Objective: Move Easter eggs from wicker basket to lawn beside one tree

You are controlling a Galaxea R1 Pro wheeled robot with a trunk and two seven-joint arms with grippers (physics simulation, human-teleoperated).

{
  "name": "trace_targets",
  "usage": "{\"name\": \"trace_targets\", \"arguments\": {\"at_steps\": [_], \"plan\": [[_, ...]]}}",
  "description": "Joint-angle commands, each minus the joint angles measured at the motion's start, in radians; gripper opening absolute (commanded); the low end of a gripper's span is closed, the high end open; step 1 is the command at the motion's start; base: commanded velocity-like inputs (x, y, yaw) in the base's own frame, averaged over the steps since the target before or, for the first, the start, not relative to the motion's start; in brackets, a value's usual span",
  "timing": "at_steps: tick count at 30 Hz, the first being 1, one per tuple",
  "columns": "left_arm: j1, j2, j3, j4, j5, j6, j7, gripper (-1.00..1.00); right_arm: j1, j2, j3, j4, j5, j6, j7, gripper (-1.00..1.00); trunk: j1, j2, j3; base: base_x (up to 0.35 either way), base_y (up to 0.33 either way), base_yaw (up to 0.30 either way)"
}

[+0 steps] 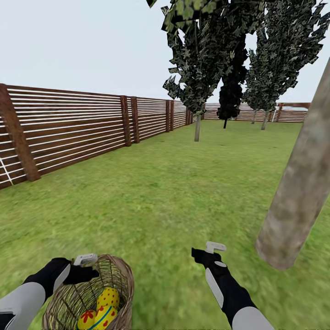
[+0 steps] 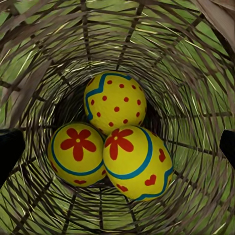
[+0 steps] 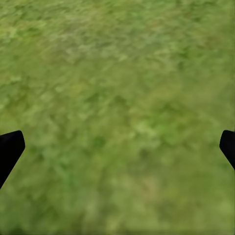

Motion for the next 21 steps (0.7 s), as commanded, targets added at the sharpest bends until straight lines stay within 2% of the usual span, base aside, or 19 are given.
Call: {"name": "trace_targets", "arguments": {"at_steps": [1,8,11,12,14,15,16,17,19,20,21], "plan": [[0.000,0.000,-0.001,-0.002,0.007,0.007,-0.001,1.00,0.000,0.001,0.000,-0.002,-0.009,0.004,-0.004,1.00,0.004,-0.008,-0.004,0.000,0.000,0.000],[0.000,0.000,-0.001,-0.002,0.007,0.010,-0.001,1.00,0.000,0.004,0.005,-0.007,-0.006,0.004,-0.005,1.00,0.031,-0.057,-0.026,0.000,0.000,0.000],[0.000,0.000,-0.001,-0.002,0.007,0.023,-0.001,1.00,0.000,0.009,0.035,-0.047,-0.005,0.007,-0.005,1.00,0.042,-0.078,-0.036,0.000,0.000,0.000],[0.000,0.000,-0.001,-0.002,0.007,0.031,-0.001,1.00,0.000,0.017,0.064,-0.098,-0.006,0.012,-0.007,1.00,0.046,-0.085,-0.039,0.000,0.000,0.000],[0.000,0.000,-0.001,-0.002,0.008,0.038,-0.001,1.00,0.000,0.023,0.097,-0.156,-0.007,0.020,-0.010,1.00,0.054,-0.099,-0.045,0.000,0.000,0.000],[0.000,0.000,-0.001,-0.003,0.008,0.042,-0.001,1.00,-0.001,0.027,0.127,-0.218,-0.008,0.050,-0.012,1.00,0.057,-0.106,-0.048,0.000,0.000,0.000],[0.000,0.000,0.000,-0.003,0.008,0.044,-0.001,1.00,-0.001,0.029,0.140,-0.255,-0.008,0.076,-0.013,1.00,0.061,-0.113,-0.051,0.000,0.000,0.000],[0.000,0.000,0.000,-0.003,0.008,0.046,0.000,1.00,0.000,0.031,0.160,-0.335,-0.009,0.145,-0.014,1.00,0.065,-0.120,-0.054,0.000,0.000,0.000],[0.000,0.000,0.000,-0.003,0.008,0.048,0.000,1.00,-0.001,0.032,0.173,-0.418,-0.009,0.216,-0.015,1.00,0.073,-0.134,-0.061,0.000,0.000,0.000],[0.000,0.000,0.000,-0.003,0.008,0.049,0.000,1.00,-0.001,0.033,0.182,-0.494,-0.009,0.272,-0.015,1.00,0.077,-0.141,-0.064,0.000,0.000,0.000],[0.000,0.000,0.000,-0.003,0.008,0.049,0.001,1.00,-0.001,0.033,0.185,-0.527,-0.010,0.293,-0.016,1.00,0.080,-0.148,-0.067,0.000,0.000,0.000]]}}
